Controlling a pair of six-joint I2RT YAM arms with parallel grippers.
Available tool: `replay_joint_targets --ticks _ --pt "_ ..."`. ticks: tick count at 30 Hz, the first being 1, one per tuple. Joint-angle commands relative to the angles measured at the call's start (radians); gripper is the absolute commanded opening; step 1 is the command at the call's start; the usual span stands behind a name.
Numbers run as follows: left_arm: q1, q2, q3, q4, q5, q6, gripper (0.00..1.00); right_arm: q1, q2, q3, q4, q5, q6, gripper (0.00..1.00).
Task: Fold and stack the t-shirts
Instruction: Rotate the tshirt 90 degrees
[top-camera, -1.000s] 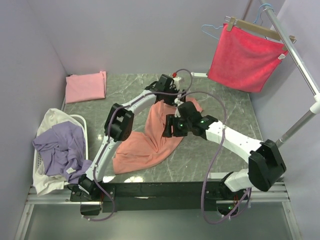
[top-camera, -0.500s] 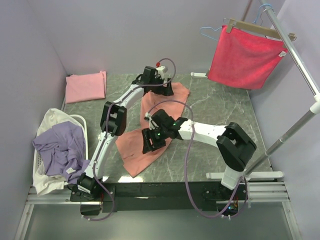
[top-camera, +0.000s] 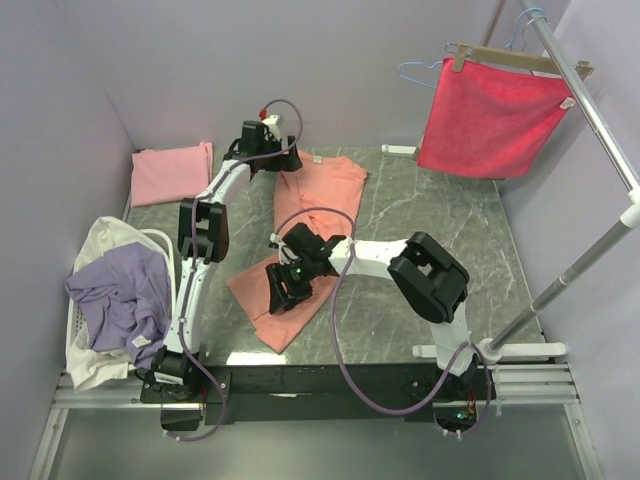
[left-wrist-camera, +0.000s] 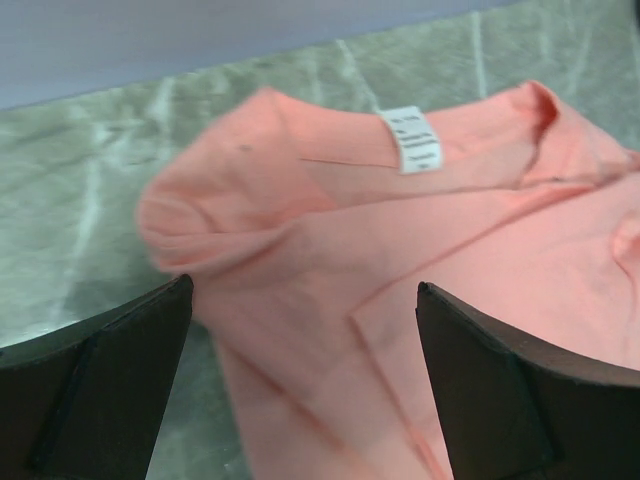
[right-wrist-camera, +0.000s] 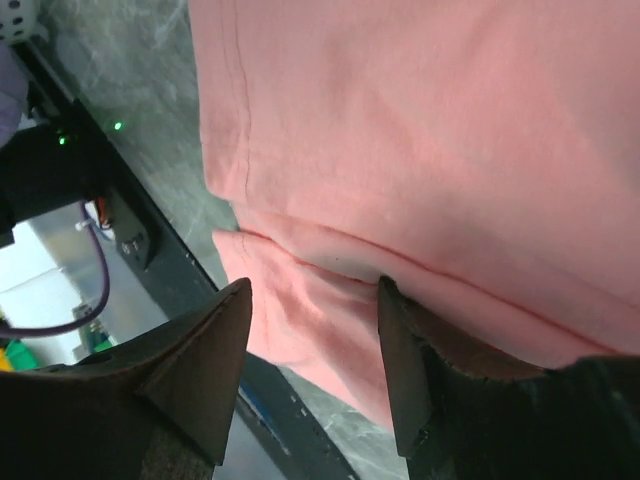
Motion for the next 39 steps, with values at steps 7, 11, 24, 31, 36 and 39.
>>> replay_joint_targets --ticks 7,11,24,31,36,39 --pt "0.027 -0.088 -0.003 0.039 -0.008 0.004 1.00 0.031 -0.040 -0.121 -0.189 0.287 -0.044 0.61" --pt "0.025 -0.129 -0.034 0.065 0.056 -0.021 0.99 0.047 -0.091 -0.204 -0.176 0.338 -0.054 0.62" --pt "-0.021 -0.270 -0.104 0.057 0.139 -0.009 0.99 0.050 -0.275 -0.293 -0.311 0.562 -0.051 0.62" --pt "-0.082 -0.235 -0.078 -0.036 0.162 0.057 1.00 0.041 -0.508 -0.248 -0.323 0.683 -0.028 0.68" --pt "-0.103 -0.198 -0.112 -0.059 0.152 0.059 0.99 -0.024 -0.657 -0.200 -0.305 0.737 -0.013 0.73" --pt "-0.110 -0.171 -0.110 -0.068 0.144 0.059 1.00 -0.067 -0.691 -0.186 -0.289 0.765 -0.011 0.75"
